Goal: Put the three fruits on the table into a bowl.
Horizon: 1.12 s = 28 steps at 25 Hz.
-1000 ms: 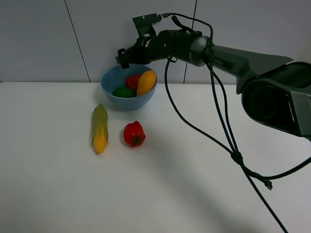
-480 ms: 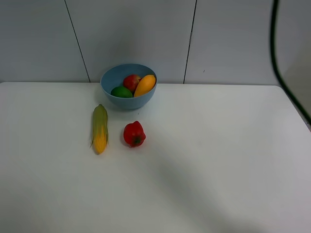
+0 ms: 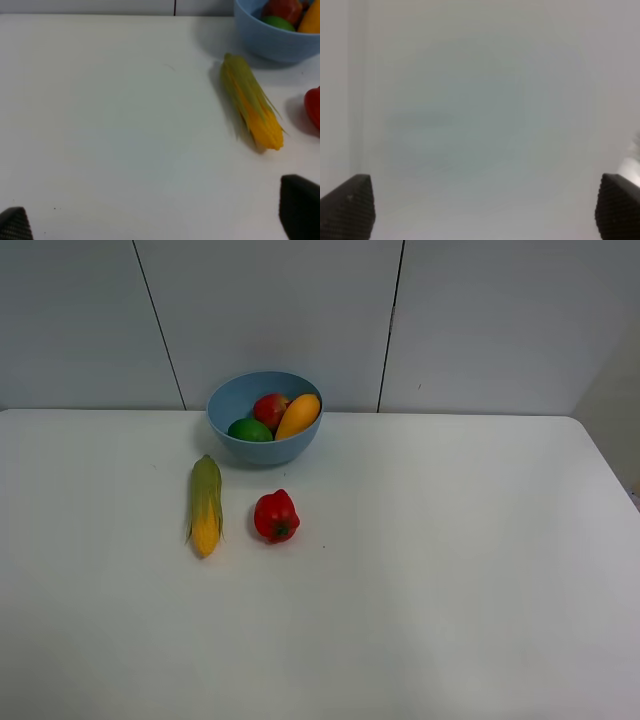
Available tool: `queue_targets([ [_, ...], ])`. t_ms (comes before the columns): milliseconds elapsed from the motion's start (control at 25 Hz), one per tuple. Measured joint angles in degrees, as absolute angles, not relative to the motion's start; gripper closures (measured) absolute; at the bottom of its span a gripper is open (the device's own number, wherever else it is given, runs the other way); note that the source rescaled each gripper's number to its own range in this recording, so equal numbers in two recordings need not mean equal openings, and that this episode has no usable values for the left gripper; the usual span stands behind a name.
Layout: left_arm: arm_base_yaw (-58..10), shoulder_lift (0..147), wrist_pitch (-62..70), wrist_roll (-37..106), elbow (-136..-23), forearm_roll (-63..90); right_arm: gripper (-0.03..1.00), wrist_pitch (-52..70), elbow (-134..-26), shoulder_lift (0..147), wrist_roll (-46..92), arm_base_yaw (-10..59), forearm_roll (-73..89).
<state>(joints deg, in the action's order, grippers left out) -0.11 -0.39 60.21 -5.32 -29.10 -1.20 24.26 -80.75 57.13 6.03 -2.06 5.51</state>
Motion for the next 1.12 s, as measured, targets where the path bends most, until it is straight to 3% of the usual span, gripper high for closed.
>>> queue_targets([
  [240,-0.1,-0.4,60.2,-5.3,-29.1,-1.2,0.34,26.2,-55.5,30.7,5.4,-5.7,5.6],
  [600,-0.1,-0.4,60.2,-5.3,-29.1,-1.2,0.38,60.7,-39.6,2.3,-1.4,-5.8,-2.1],
  [880,-0.1,-0.4,60.2,-5.3,-29.1,-1.2,0.39,61.9,-29.5,-0.2,-3.5,-5.8,0.0],
  [1120,-0.1,-0.4,60.2,-5.3,-29.1,-1.2,0.39,61.5,-29.1,-0.2,-3.5,-5.8,0.0],
])
